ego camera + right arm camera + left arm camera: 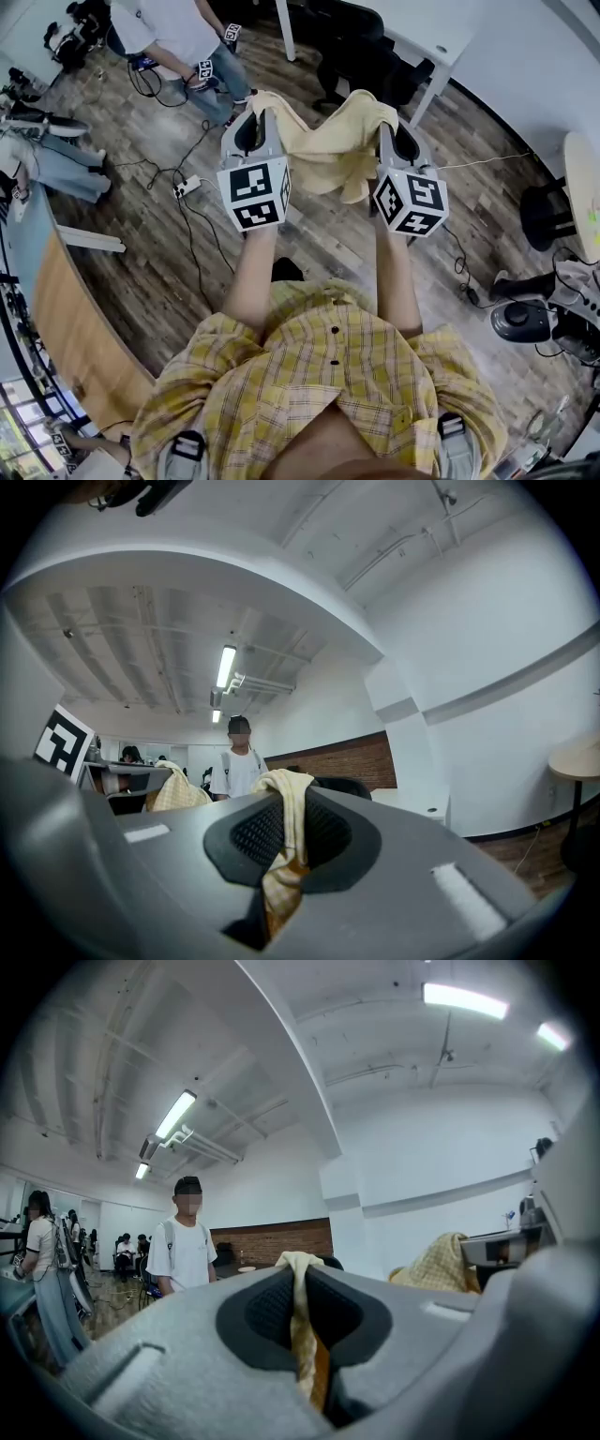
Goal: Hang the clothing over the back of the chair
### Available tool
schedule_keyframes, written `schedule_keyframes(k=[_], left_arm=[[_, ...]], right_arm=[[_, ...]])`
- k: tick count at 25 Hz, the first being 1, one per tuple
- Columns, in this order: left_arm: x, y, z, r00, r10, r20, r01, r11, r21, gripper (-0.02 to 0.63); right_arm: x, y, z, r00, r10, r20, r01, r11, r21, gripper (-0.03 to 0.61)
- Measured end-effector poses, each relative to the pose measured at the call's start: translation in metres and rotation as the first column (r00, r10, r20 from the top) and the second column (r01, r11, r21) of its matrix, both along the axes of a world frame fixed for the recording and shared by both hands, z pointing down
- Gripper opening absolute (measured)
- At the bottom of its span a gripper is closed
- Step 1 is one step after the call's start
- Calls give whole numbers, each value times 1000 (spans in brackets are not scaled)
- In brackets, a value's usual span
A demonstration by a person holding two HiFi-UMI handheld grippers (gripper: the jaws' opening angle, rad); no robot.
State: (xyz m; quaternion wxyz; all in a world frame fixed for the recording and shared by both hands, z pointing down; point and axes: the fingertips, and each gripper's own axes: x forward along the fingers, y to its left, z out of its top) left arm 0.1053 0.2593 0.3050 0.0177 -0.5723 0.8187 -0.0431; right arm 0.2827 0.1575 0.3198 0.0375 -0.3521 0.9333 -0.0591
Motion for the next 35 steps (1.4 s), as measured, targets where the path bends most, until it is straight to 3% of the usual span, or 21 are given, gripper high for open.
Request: schedule_keyframes(k=[8, 12, 15, 26, 35], left_arm=[[7, -11, -12, 999, -20, 25, 20, 1000, 8, 14], [-2, -25, -5, 1000, -3, -30, 4, 1000, 19, 14], [-15, -41, -2, 999, 3, -32, -2, 1000, 22, 14], [-101, -135, 1, 996, 75, -49, -74, 997, 31, 14], [-188, -213, -15, 982, 181, -48, -179, 983, 43, 14]], right_arm=[[3, -14, -14, 998, -39, 47, 39, 999, 3, 26], [-7, -25, -9, 999, -43, 29, 43, 999, 3, 26], [-21, -42, -6, 999, -36, 22, 36, 999, -1, 26], [-108, -119, -8, 1000, 30, -4, -30, 999, 19, 26], [-181, -186, -25, 990, 144, -11, -144, 989, 32, 26]])
